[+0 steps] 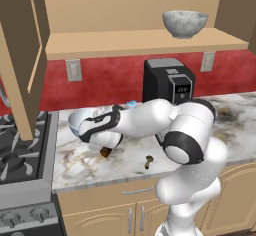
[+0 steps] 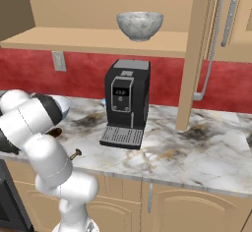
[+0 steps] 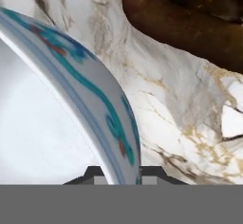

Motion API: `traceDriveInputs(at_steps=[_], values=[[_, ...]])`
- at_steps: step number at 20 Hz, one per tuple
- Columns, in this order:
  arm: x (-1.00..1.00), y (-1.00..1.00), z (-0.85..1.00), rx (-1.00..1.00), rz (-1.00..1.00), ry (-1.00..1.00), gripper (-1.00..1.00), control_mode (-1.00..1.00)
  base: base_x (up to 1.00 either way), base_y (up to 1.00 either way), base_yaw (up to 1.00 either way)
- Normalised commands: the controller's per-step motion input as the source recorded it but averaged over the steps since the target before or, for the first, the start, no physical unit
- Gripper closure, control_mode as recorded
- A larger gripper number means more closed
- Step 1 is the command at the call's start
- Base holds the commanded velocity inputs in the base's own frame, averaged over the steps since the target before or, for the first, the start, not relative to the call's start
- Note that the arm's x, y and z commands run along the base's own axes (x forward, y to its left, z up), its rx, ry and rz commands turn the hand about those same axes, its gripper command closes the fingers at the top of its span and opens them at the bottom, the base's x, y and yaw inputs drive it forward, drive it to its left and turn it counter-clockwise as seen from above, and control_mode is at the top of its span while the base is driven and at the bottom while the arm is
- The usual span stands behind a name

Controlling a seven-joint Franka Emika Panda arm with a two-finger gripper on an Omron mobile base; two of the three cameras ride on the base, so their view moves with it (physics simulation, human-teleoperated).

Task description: Pick both bowls and place them on the counter. Then place the sweet potato in one bowl and place the mushroom in the other bowl.

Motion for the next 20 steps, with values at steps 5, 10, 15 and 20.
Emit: traceDriveInputs(at_steps=[5, 10, 15, 20], values=[[0.09, 0.00, -0.14, 0.00, 0.00, 0.00, 1.00, -1.00, 0.00, 0.00, 0.00], [0.05, 0.00, -0.13, 0.00, 0.00, 0.00, 1.00, -1.00, 0.00, 0.00, 0.00], [0.00, 0.00, -0.02, 0.00, 0.00, 0.00, 1.00, -1.00, 0.00, 0.00, 0.00], [0.00, 0.00, 0.07, 0.00, 0.00, 0.00, -1.00, -1.00, 0.00, 0.00, 0.00]])
